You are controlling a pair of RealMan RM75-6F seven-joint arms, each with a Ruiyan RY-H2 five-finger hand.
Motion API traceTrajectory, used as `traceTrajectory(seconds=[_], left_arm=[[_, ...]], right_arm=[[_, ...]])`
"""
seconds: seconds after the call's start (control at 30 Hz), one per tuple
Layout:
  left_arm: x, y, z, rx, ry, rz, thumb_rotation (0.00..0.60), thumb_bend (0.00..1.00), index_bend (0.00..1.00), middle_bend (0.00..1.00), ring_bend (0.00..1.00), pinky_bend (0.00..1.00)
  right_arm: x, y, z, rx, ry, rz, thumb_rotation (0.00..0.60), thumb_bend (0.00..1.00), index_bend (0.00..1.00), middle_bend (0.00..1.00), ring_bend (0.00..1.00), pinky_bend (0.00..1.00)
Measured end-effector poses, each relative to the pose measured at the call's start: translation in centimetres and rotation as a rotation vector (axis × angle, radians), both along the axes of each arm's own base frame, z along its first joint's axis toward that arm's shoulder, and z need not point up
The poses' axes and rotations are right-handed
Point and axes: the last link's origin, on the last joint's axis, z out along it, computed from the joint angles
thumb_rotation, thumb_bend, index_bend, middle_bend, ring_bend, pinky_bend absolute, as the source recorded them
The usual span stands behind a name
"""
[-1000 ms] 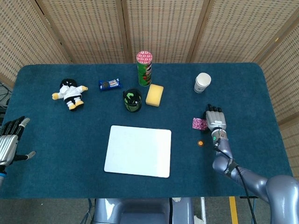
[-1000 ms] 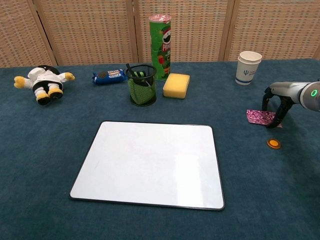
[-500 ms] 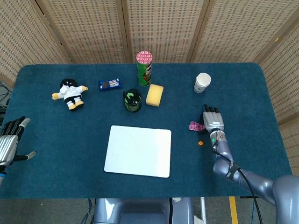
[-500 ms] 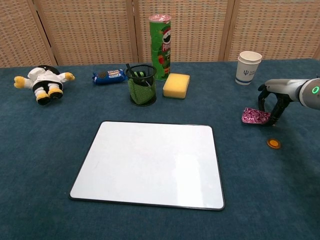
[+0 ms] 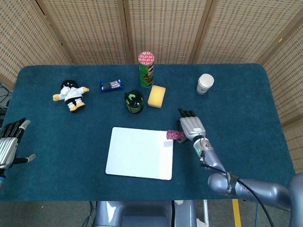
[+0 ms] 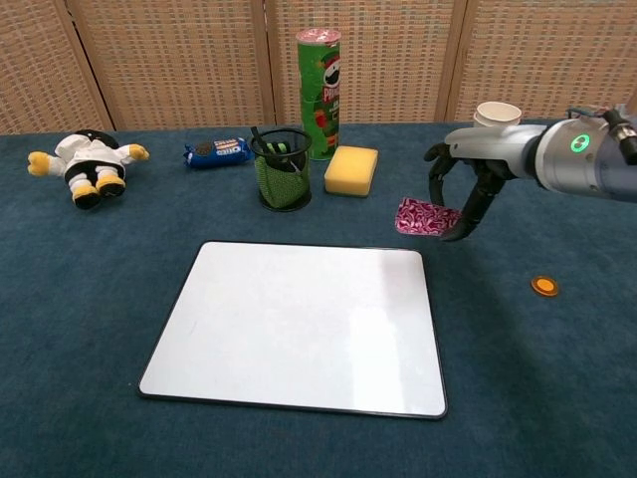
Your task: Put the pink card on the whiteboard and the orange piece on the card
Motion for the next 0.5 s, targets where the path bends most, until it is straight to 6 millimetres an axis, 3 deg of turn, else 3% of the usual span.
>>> traceTrajectory(seconds=[0.17,0.4,0.5], left_arm=[[-0.1,0.0,0.1,0.001,-0.002,0.002,0.6,0.0,0.0,0.0,0.0,0.0],[-0.2,0.1,0.1,0.001,-0.003,0.007,0.6,0.0,0.0,0.0,0.0,0.0],[-0.2,0.1,0.1,0.001,-0.003,0.007,0.6,0.0,0.0,0.0,0.0,0.0]], right_arm=[[2.7,0.8,-1.9,0.032,0.007,0.025,0.6,0.36,0.54,0.0,0.0,0.0],[4.1,2.4,-5.3,0.08,0.041,0.021,0.6,0.36,0.54,0.0,0.0,0.0],[4.3,2.8,-6.0,0.089,0.054,0.035,0.6,0.29,0.45,0.0,0.0,0.0]])
